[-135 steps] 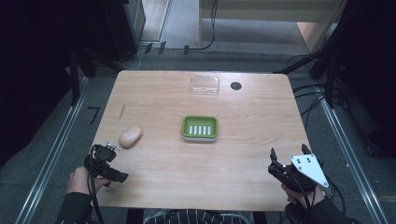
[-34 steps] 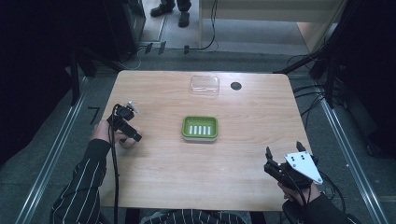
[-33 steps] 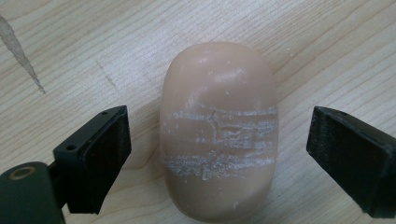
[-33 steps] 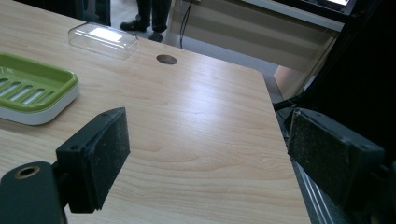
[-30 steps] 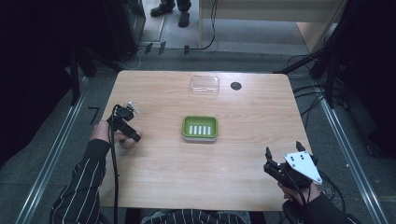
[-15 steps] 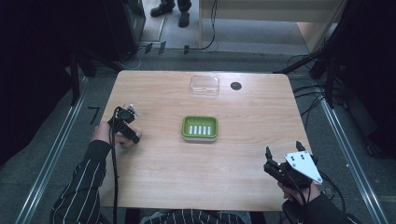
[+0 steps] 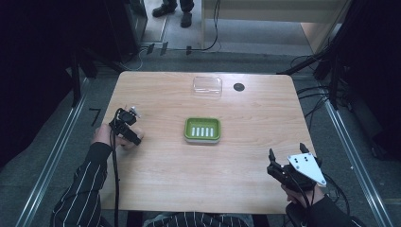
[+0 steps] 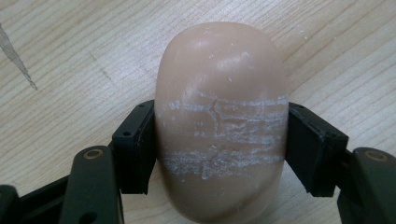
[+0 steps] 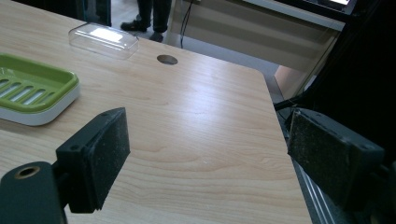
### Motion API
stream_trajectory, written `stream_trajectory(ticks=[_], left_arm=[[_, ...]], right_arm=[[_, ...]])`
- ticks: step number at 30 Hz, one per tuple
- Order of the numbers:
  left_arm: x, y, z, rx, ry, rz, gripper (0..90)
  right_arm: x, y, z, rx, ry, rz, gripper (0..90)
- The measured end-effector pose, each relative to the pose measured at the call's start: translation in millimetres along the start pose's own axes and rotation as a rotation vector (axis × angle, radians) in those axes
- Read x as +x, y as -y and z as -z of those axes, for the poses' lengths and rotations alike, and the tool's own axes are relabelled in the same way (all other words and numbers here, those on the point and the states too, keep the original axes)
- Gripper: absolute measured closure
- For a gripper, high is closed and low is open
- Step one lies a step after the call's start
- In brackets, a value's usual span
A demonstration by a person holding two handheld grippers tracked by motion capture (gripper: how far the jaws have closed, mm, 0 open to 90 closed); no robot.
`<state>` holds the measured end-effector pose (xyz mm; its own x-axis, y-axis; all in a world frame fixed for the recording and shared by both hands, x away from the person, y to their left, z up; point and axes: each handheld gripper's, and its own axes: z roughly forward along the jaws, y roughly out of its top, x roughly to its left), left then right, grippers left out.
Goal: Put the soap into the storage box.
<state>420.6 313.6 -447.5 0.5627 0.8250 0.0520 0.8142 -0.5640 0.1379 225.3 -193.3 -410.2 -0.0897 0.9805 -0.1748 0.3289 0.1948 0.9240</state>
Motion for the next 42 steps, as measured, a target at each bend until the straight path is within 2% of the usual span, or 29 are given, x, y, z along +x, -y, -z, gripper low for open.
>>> stream_trajectory(ticks=[18,42], left_arm=[[-9.4,0.7,14.7,-0.011,-0.011,-0.044,33.5],[-32.1,-13.5,33.6,-0.054,-0.013,-0.128,33.5]], right_arm=[[-0.5,0.2,0.0,-0.004,0.002,0.006,13.6],[0.2,0.2,-0.4,0.000,-0.001,0.011,13.6]])
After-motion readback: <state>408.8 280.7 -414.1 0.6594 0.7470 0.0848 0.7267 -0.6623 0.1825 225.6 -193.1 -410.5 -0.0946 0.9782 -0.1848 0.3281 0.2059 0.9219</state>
